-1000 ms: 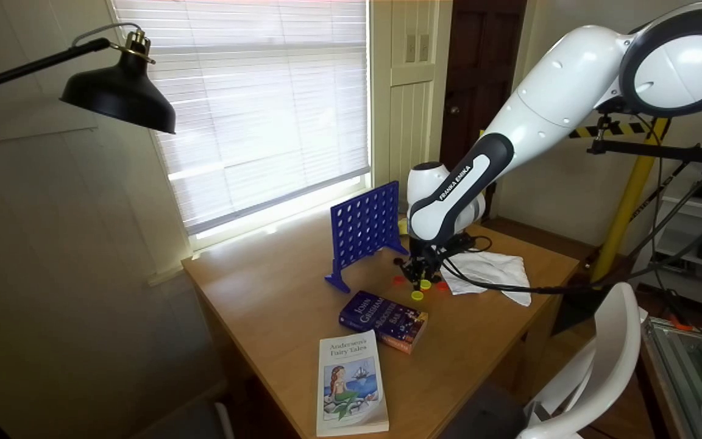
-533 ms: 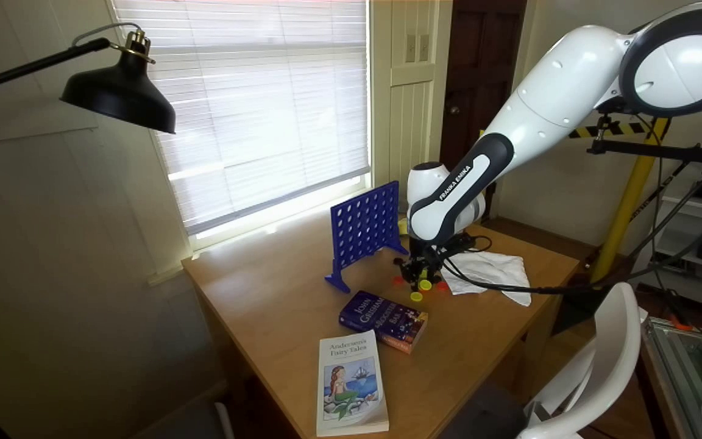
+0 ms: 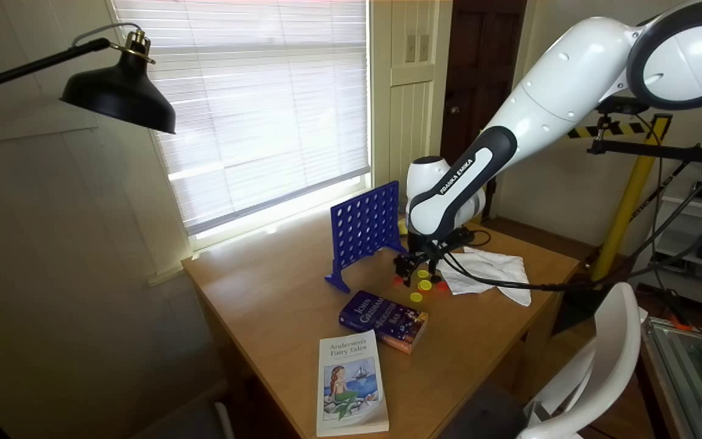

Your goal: Put one yellow disc on the stacked discs

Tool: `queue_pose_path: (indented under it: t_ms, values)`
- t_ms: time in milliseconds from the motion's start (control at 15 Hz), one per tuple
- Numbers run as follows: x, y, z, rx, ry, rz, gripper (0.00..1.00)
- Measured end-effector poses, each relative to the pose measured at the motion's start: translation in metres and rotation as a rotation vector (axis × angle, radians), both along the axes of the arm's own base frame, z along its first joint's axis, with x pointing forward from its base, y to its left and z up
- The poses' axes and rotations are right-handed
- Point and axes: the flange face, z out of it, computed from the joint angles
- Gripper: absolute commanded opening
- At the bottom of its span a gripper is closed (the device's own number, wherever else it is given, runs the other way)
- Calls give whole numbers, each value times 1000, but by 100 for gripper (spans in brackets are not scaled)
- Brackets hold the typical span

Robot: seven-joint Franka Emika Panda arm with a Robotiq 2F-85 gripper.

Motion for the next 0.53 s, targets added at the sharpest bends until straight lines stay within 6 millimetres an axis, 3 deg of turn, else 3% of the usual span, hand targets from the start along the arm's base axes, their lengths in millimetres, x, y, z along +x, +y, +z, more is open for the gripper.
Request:
queue_pose_path:
  t_ms: [533]
  values:
    - [-8, -10, 35, -14, 74, 346, 100]
